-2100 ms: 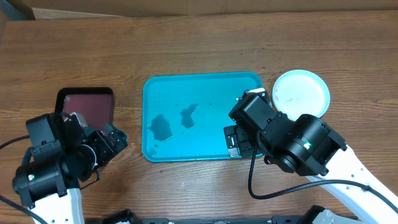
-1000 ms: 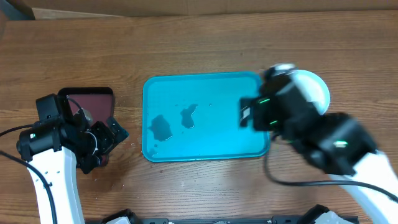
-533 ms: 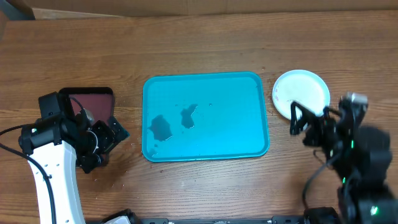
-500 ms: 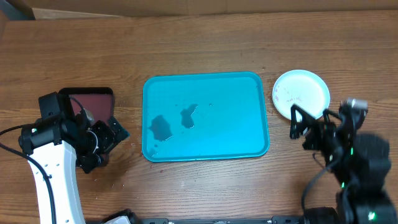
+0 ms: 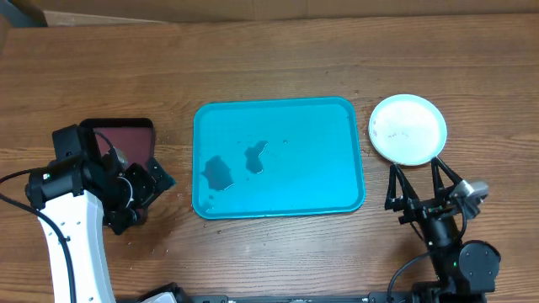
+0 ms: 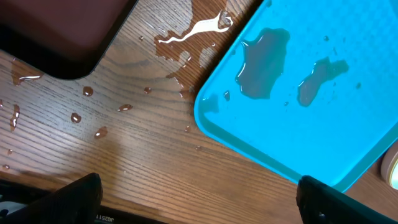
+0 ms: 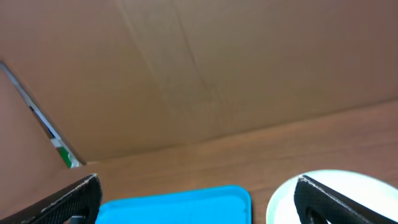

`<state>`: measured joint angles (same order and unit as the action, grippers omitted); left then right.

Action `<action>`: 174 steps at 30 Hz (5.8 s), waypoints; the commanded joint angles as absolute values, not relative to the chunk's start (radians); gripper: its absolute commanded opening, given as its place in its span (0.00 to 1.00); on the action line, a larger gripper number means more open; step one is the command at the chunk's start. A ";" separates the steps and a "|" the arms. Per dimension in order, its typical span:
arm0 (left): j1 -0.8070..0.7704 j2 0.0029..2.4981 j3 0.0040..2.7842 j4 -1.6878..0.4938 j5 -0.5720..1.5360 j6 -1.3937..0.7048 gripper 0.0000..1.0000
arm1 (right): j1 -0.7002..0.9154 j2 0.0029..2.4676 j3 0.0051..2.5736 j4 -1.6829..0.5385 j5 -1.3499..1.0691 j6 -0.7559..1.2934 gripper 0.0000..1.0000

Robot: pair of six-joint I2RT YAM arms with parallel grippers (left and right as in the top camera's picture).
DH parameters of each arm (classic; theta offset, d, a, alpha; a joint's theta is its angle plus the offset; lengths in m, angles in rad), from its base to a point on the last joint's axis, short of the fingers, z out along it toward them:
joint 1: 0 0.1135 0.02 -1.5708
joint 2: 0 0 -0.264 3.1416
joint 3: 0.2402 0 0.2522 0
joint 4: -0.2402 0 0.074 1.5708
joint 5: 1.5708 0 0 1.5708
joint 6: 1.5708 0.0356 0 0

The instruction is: Clean dirty plates on tray and stack at the side

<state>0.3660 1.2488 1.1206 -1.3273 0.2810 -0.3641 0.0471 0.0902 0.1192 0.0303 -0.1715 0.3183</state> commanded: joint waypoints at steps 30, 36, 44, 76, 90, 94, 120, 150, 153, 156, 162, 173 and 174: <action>0.360 1.255 1.122 -1.327 0.285 -0.371 1.00 | 0.044 0.002 0.008 -0.087 -0.020 0.102 1.00; 0.360 1.255 1.122 -1.327 0.285 -0.371 1.00 | 0.044 0.003 0.008 -0.084 -0.020 0.160 1.00; 0.360 1.255 1.122 -1.327 0.285 -0.371 1.00 | 0.044 0.003 0.008 -0.084 -0.019 0.160 1.00; 0.360 1.256 1.122 -1.327 0.285 -0.371 1.00 | 0.044 0.003 0.008 -0.084 -0.019 0.160 1.00; 0.257 1.100 0.964 -1.019 0.349 -0.178 1.00 | 0.044 0.003 0.008 -0.084 -0.019 0.160 1.00; 0.205 0.970 0.749 -0.772 0.356 -0.178 1.00 | 0.044 0.003 0.008 -0.084 -0.019 0.160 1.00; 0.118 0.376 0.005 0.107 0.210 -0.178 1.00 | 0.044 0.003 0.008 -0.084 -0.019 0.160 1.00; 0.012 0.003 0.005 -0.083 0.023 0.060 1.00 | 0.044 0.003 0.008 -0.084 -0.019 0.160 1.00; 0.013 0.003 0.005 -0.083 0.016 0.059 1.00 | 0.044 0.003 0.008 -0.084 -0.019 0.160 1.00; 0.013 0.003 0.005 -0.083 -0.003 0.007 1.00 | 0.044 0.003 0.008 -0.084 -0.020 0.160 1.00; 0.013 0.003 0.005 -0.082 -0.009 -0.079 1.00 | 0.044 0.003 0.008 -0.084 -0.019 0.160 1.00; 0.013 0.004 0.005 -0.078 0.000 -0.078 1.00 | 0.044 0.003 0.008 -0.084 -0.019 0.160 1.00; 0.013 0.004 0.005 -0.078 0.000 -0.078 1.00 | 0.044 0.003 0.008 -0.084 -0.019 0.160 1.00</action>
